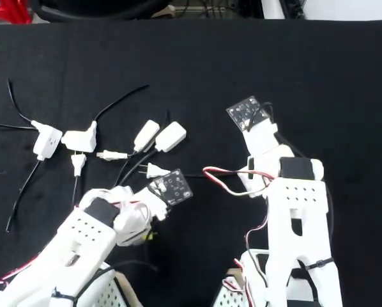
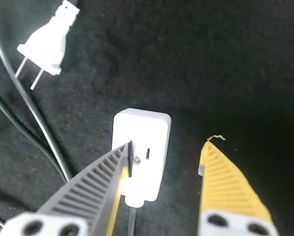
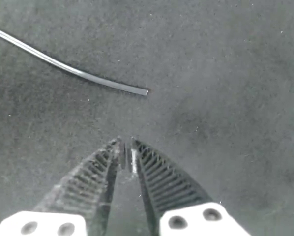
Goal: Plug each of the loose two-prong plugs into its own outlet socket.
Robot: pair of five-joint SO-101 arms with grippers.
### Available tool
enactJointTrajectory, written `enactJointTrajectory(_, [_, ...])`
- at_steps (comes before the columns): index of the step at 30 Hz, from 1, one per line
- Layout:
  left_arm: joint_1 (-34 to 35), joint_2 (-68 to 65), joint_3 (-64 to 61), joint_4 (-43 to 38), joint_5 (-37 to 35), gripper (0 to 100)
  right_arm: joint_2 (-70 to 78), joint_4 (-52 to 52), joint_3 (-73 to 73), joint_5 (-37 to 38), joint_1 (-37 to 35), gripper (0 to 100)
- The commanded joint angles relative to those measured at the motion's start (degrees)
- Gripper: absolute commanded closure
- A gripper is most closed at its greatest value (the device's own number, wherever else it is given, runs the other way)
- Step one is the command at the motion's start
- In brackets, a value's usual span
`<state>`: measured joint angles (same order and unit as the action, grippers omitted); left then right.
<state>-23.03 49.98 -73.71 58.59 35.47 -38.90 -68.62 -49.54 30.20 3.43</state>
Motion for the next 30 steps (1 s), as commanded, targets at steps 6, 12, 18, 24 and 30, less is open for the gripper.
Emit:
enactJointTrajectory(6, [11.91,-2.73,-1.1,-5.98,6.68,76,0.31,0.79,0.92,-0.09,0.88,98.5])
enactJointTrajectory(12, [12.44,-16.09,6.29,-4.04,8.44,77,0.31,0.79,0.84,-0.09,0.97,98.5])
enactJointTrajectory(18, [12.79,-25.67,12.88,-4.13,8.44,77,0.4,0.79,0.84,-0.09,0.97,98.5])
enactJointTrajectory(24, [12.7,-25.67,16.48,-3.43,8.26,77,0.4,0.79,0.84,-0.09,0.97,98.5])
enactJointTrajectory(30, [13.23,-25.67,20.97,4.48,8.18,79,0.4,0.79,0.84,-0.09,0.88,98.5])
